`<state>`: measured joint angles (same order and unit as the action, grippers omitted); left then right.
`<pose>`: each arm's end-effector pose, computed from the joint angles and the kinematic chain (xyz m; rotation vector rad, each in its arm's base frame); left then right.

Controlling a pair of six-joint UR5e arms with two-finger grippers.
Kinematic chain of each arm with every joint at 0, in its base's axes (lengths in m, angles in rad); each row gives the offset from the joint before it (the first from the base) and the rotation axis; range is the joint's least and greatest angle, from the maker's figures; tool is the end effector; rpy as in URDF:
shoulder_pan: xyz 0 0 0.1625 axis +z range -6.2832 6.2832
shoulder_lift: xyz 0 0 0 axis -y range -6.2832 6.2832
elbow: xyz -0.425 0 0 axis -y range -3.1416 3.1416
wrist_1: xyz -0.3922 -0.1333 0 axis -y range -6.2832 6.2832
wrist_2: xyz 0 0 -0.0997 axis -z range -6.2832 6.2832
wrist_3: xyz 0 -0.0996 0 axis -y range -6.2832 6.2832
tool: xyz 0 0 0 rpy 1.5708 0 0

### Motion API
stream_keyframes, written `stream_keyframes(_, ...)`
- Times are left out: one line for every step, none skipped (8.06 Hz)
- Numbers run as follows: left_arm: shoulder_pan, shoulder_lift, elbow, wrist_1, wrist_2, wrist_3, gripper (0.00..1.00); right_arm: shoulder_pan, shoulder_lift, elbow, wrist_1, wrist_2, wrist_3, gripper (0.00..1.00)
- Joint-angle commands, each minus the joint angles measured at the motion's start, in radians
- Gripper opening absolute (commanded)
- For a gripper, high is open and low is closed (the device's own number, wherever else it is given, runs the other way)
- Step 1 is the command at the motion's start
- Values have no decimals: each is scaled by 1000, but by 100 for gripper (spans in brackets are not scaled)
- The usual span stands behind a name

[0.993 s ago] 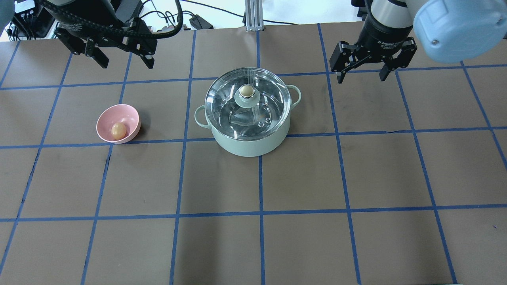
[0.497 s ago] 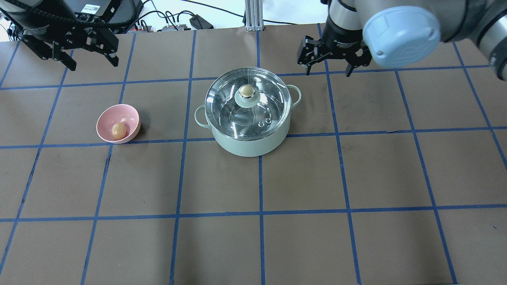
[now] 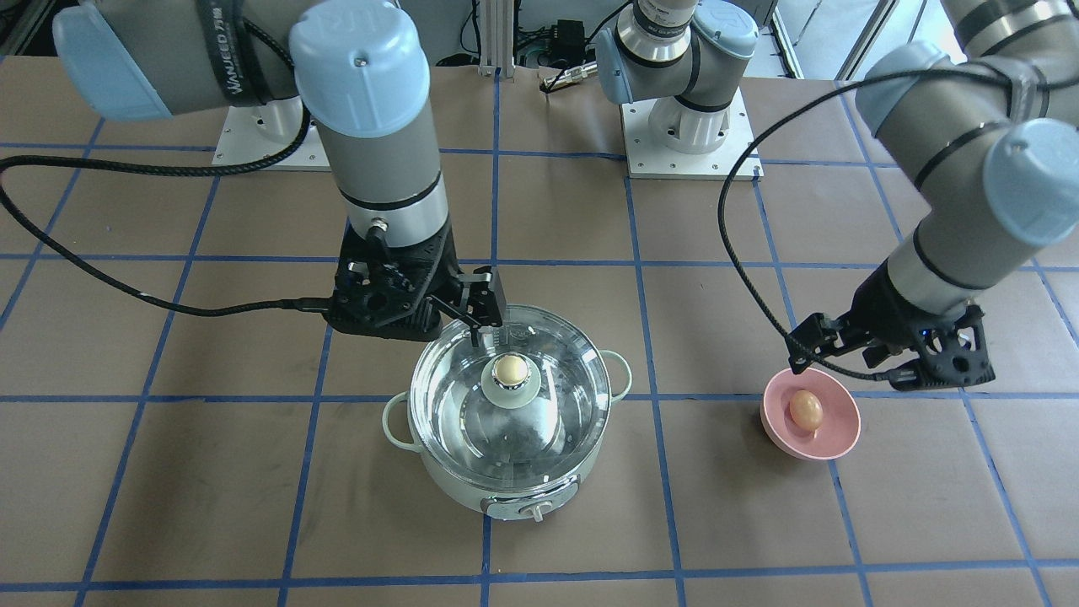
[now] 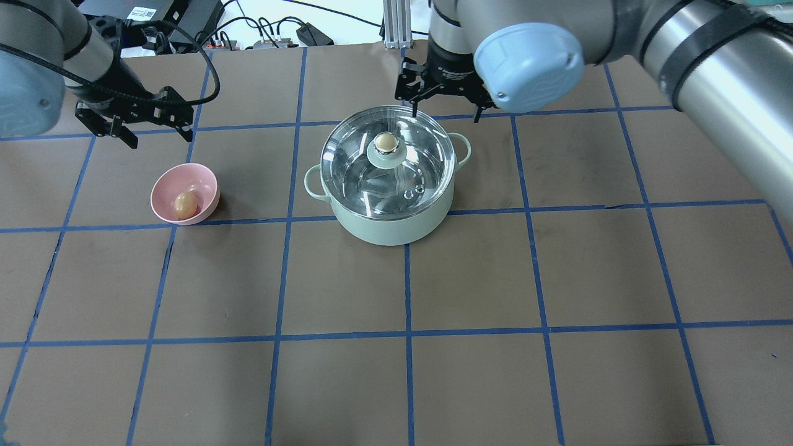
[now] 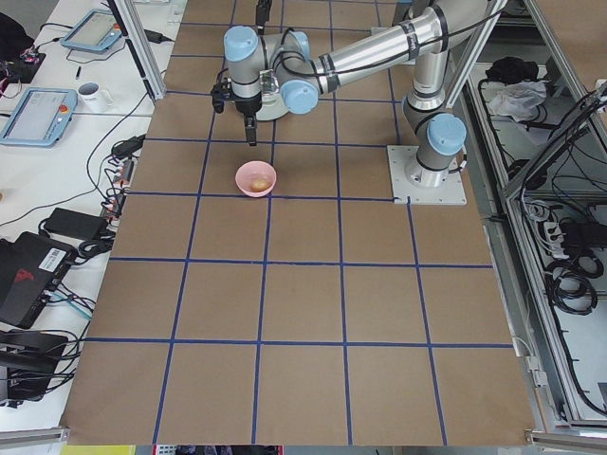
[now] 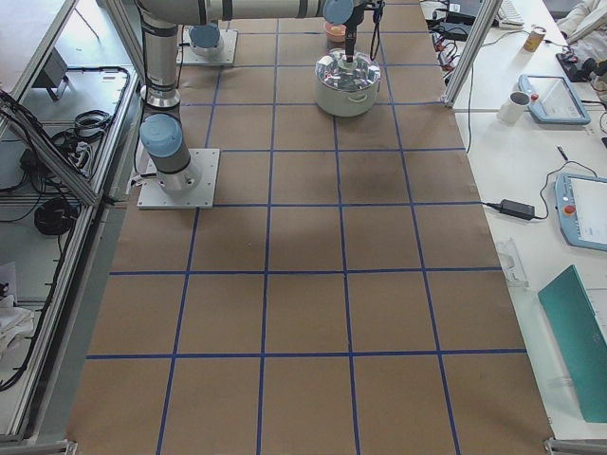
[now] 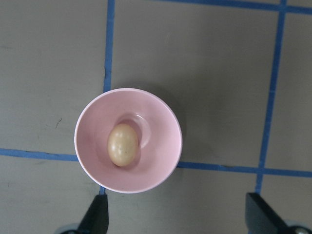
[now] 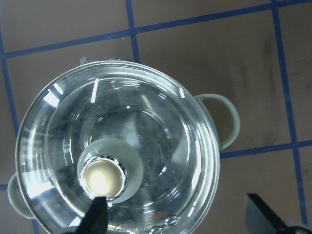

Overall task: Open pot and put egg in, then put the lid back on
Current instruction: 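Move the right gripper over the lid knob while the left moves over the bowl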

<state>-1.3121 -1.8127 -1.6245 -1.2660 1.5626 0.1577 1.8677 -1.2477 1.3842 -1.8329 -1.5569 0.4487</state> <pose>0.0181 -0.5927 0.3622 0.1582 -3.1314 0.0168 0.3145 -0.5677 0.4258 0.2321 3.0694 -0.1725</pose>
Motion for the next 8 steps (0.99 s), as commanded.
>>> stream_keyframes(22, -123, -14, 30, 93, -52, 100, 94, 89, -34, -63, 3, 108, 100)
stream_keyframes(28, -141, -14, 36, 94, -58, 100, 100, 103, -42, -63, 1, 113, 100)
stream_keyframes(30, -155, -15, 40, 93, -87, 100, 102, 120, -40, -63, 0, 114, 100)
stream_keyframes(30, -164, -15, 46, 88, -87, 100, 102, 137, -42, -63, -2, 113, 100)
stream_keyframes(30, -183, -15, 80, 88, -84, 100, 102, 143, -42, -66, 0, 113, 100)
stream_keyframes(30, -192, -15, 95, 88, -70, 100, 102, 148, -42, -72, 0, 111, 100)
stream_keyframes(30, -198, -18, 97, 86, -72, 100, 102, 159, -40, -72, 0, 113, 97)
stream_keyframes(30, -212, -20, 97, 82, -70, 100, 102, 160, -40, -72, 0, 111, 89)
